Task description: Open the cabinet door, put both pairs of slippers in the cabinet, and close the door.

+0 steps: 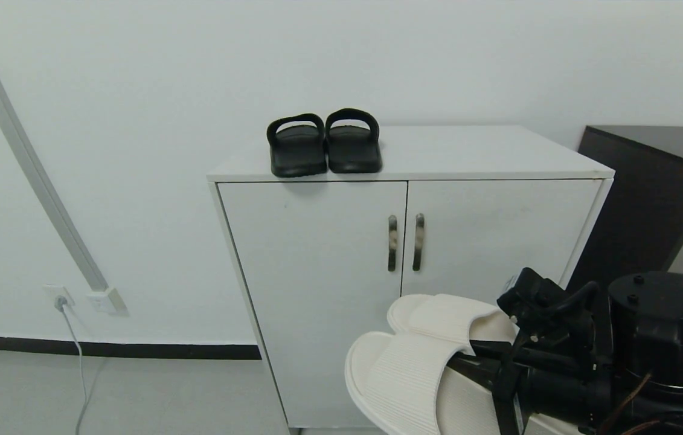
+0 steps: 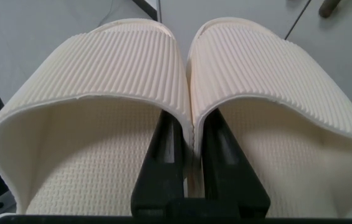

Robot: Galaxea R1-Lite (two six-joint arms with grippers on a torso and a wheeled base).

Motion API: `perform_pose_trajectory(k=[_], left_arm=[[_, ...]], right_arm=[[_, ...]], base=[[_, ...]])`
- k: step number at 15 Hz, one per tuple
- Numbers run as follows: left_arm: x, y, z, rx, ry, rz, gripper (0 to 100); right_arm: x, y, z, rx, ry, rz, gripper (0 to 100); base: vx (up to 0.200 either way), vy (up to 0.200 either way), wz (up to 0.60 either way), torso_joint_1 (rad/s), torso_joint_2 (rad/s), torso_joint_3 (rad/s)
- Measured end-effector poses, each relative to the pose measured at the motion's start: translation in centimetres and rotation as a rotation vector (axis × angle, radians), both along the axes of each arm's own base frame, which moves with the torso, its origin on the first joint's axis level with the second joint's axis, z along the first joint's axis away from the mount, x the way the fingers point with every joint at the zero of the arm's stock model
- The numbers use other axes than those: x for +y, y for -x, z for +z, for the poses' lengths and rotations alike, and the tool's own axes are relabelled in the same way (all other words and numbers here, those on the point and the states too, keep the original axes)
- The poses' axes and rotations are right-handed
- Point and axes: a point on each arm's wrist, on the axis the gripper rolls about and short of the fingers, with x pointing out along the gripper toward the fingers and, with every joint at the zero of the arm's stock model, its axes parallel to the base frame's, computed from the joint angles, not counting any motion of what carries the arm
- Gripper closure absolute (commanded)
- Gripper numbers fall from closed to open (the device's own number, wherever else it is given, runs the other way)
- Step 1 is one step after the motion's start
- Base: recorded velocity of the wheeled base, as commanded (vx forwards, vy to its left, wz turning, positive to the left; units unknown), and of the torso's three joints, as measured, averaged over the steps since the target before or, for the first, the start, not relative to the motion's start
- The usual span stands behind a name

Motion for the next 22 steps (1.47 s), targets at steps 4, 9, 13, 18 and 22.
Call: perform_pose_trajectory(k=[4,9,13,18,22], left_arm=[[0.0,0.0,0.0,0.001,-0.008,-0.001,0],[0.0,0.0,0.0,0.007,-0.028,-0.004,0],[0.0,0.0,0.1,0.004,-0.024,-0.018,0],[-0.1,0.5,7.2,-0.101,-0.006,-0.047,0],[-0.6,-2.9,9.0,0.063,0.009,-0.271,0]], right_arm=[[0.0,0.0,-0.1,0.004,0.003,0.000,100],[0.1,-0.1,-0.4,0.012,0.011,0.001,100],[0.2,-0.2,-0.9,0.014,0.035,0.004,100],[0.1,-0.3,-1.1,0.016,0.043,0.004,100],[0.0,-0.2,-1.2,0.012,0.038,0.003,100]], base=[[0.000,0.000,0.00,-0.072,0.45,0.372],[0.000,0.000,0.00,-0.009,0.13,0.114],[0.000,0.000,0.00,-0.007,0.03,0.031],[0.000,0.000,0.00,-0.004,0.05,0.048],[0.000,0.000,0.00,0.000,0.00,0.000]])
